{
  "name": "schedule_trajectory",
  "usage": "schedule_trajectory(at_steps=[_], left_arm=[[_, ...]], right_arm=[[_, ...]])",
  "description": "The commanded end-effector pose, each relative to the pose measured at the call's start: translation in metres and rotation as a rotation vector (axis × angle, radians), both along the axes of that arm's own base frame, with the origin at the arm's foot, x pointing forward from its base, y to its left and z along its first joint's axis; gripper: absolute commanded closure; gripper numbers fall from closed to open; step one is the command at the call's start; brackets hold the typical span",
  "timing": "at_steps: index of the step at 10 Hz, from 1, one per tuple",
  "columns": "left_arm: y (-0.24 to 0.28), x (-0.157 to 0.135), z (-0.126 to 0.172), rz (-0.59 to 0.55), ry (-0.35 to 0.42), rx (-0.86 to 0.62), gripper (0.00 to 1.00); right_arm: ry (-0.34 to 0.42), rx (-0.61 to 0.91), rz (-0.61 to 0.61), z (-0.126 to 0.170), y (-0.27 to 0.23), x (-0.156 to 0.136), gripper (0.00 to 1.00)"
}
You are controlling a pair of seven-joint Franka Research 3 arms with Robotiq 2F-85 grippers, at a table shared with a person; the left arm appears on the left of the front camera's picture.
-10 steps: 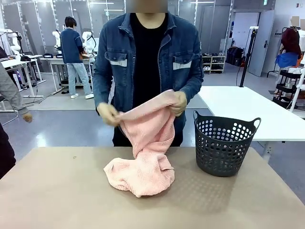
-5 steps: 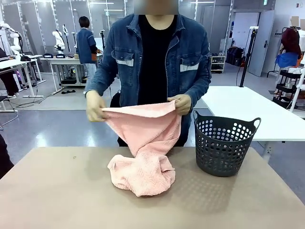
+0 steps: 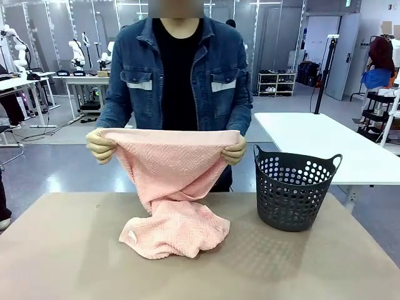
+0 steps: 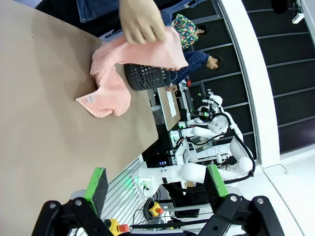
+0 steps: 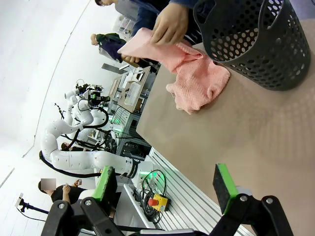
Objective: Fold the towel.
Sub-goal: Grab the top end of the 100 cm Hotel Towel extended by the human.
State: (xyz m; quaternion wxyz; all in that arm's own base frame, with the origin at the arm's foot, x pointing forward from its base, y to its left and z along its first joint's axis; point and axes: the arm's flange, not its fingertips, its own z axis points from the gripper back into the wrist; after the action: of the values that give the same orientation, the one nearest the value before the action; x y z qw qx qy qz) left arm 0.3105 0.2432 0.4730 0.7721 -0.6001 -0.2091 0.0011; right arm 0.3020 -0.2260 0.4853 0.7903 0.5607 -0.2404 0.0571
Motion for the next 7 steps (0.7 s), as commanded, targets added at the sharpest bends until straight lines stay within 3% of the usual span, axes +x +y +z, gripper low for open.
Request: schedule_trajectory(at_steps=[1,7], left_arm=[[0.0018,-0.0006,-0.0007,-0.012,-0.014,-0.009,0.0],[0.0018,-0.0006,-0.0007,-0.012,-0.014,-0.009,0.0]], right_arm=[[-0.014,0.018,-0.002,0.0011,-0.0006,0.0014,0.0],[-0.014,0.018,-0.002,0.0011,-0.0006,0.0014,0.0]])
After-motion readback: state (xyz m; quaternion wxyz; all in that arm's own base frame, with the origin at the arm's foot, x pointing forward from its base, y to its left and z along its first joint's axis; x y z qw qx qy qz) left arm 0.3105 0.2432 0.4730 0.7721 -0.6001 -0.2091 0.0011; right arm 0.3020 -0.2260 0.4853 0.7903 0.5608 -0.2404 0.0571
